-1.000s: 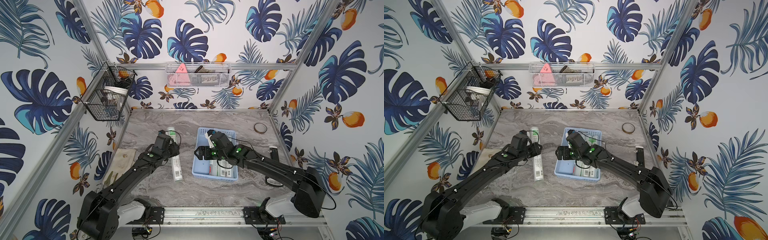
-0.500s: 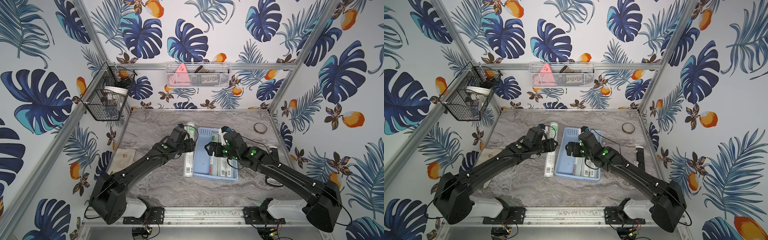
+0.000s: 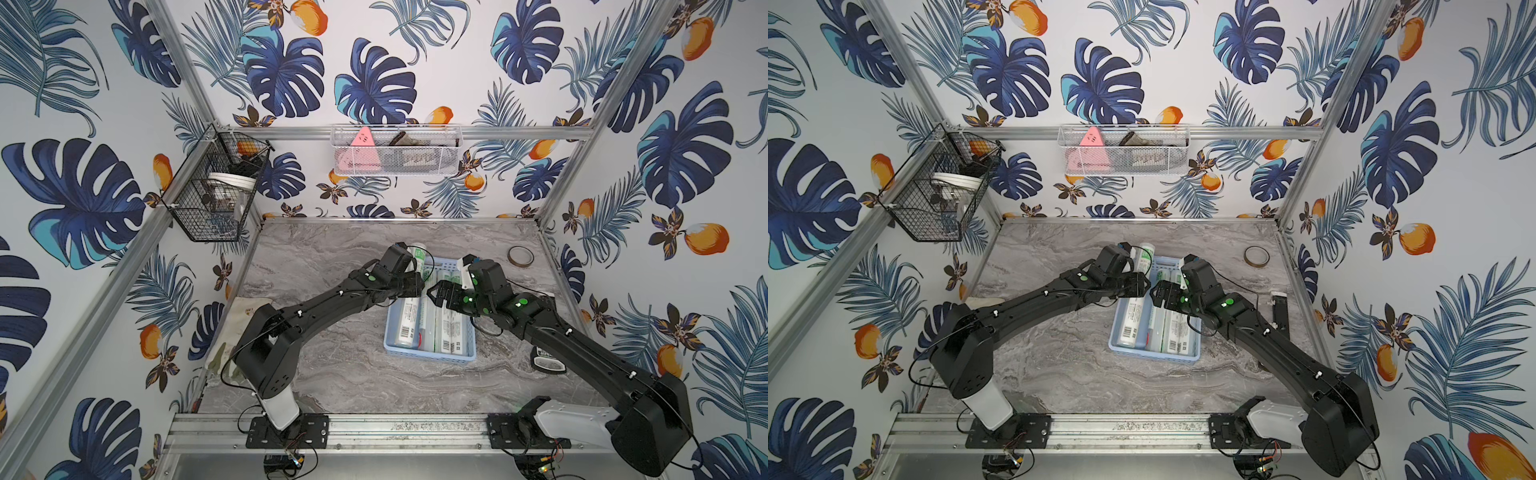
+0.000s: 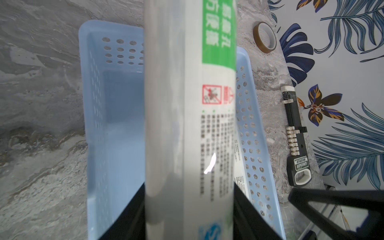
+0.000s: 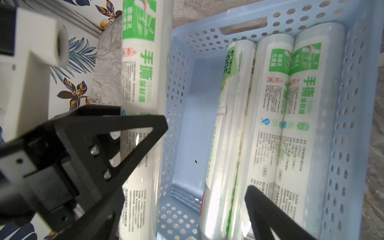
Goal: Put the plastic wrap into the basket
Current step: Pick up the plastic wrap from the center of the board, then place the plastic wrap in the basket.
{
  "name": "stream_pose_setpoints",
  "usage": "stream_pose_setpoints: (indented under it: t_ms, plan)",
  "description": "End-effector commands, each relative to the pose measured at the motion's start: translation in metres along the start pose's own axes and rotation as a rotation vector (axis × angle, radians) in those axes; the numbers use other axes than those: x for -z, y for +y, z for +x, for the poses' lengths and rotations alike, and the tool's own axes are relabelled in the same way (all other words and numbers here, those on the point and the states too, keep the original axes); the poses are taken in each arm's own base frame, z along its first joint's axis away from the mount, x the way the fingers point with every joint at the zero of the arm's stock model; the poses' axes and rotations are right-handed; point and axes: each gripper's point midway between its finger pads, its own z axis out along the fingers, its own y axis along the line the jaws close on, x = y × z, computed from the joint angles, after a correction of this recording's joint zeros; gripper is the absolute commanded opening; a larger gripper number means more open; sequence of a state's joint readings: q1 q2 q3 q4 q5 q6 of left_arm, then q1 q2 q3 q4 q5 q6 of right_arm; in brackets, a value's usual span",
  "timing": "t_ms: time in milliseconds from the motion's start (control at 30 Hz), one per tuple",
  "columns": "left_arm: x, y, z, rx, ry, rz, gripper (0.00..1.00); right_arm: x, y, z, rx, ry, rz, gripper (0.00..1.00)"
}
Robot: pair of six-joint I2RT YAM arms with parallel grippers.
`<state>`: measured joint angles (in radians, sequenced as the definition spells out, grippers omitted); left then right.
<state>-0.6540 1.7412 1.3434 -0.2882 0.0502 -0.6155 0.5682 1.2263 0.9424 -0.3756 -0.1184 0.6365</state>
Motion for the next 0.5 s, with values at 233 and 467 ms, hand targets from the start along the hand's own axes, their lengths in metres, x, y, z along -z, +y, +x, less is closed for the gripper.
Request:
stream_pose_setpoints:
  t_ms: [233, 467]
  plan:
    - [-0.034, 0.009, 0.000, 0.038, 0.004, -0.045, 0.21, 0.005, -0.026, -0.002, -0.031, -0.042, 0.111, 0.95]
    - [-0.052, 0.021, 0.018, 0.056, 0.055, -0.077, 0.21, 0.005, -0.031, 0.000, -0.023, -0.051, 0.122, 0.95]
